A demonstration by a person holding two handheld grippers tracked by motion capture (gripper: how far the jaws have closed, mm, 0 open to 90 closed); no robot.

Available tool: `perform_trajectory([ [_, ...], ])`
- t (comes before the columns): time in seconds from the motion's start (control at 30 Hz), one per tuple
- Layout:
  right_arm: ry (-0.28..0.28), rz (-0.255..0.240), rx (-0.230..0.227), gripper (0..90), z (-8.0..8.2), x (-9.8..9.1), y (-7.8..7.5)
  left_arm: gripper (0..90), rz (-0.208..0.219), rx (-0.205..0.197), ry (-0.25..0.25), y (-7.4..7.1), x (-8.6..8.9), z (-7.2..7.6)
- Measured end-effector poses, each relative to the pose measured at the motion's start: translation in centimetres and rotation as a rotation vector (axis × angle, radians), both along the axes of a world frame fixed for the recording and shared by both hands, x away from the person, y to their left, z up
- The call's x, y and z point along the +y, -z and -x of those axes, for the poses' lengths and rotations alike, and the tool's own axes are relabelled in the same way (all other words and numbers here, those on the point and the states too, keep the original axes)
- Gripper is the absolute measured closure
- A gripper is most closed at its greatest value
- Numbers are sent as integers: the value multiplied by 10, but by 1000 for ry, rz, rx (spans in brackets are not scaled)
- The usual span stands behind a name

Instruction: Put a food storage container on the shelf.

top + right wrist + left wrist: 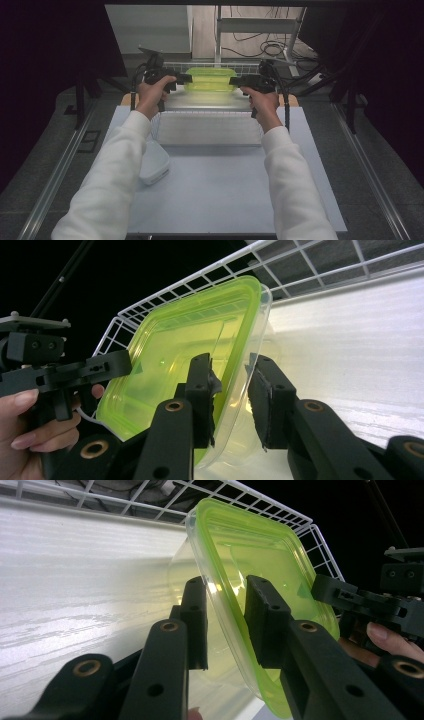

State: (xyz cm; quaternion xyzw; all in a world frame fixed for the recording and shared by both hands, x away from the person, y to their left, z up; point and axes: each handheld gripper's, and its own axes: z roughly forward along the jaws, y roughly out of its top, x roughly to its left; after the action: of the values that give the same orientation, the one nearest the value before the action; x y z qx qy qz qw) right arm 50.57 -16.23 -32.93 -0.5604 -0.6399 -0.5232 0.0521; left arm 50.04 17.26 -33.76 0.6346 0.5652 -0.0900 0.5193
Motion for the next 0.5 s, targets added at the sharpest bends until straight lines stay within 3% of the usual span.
perform_trajectory([
  [0.23,25,42,-31,656,3,2,-1,640,-32,-32,-15,0,-3,2],
  [0.33,28,59,-50,577,4,3,-2,597,-41,-43,-19,-1,-4,3],
  [0.43,39,76,-80,488,6,3,-5,490,-51,-87,-41,-7,-4,8],
  [0.5,51,99,-124,458,10,2,-9,447,-71,-123,-49,-13,-4,13],
])
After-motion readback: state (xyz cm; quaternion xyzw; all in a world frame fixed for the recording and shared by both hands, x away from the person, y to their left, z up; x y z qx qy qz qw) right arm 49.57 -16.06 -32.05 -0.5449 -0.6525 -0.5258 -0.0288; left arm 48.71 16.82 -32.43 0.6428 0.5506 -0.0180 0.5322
